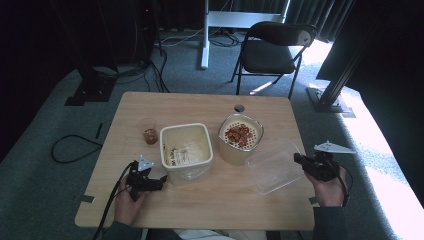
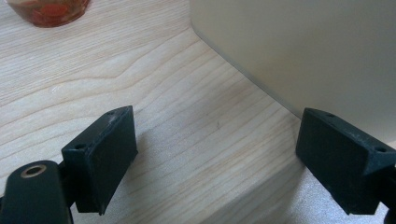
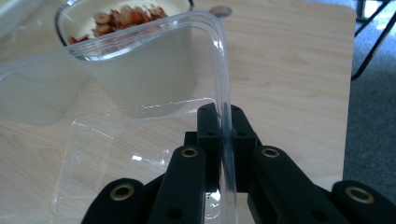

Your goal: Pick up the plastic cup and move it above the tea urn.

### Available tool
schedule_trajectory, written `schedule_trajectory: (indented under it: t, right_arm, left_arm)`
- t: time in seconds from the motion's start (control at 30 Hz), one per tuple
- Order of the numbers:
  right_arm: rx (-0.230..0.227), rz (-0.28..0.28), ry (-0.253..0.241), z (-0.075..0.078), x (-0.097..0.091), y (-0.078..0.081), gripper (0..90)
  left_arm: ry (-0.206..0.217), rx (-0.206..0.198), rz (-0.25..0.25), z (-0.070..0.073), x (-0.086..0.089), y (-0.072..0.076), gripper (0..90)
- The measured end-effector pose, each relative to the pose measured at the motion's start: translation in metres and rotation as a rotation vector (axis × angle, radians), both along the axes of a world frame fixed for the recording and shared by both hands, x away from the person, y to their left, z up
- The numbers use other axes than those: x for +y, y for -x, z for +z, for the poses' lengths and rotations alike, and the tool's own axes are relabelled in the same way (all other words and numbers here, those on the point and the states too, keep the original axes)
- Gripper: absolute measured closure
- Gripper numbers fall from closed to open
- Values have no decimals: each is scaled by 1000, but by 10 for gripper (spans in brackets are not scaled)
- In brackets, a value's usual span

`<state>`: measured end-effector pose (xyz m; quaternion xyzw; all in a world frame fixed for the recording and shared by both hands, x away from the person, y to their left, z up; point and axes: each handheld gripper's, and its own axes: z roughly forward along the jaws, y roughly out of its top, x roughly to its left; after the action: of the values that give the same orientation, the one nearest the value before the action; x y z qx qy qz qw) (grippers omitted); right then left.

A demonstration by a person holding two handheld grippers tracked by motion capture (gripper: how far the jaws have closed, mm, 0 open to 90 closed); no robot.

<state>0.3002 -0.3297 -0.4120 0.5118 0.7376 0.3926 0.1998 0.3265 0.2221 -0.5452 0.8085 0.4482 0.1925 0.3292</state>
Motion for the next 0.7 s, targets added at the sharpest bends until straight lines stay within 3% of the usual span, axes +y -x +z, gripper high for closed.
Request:
schedule_trajectory:
  t: [0.37, 0.7]
  right_arm:
    - [-53, 61, 17, 33, 21, -6, 867]
    - [-85, 146, 1, 59, 63, -34, 867]
  left_arm:
    - [-1, 2, 0, 0, 0, 0, 130]
    - [-1, 2, 0, 0, 0, 0, 130]
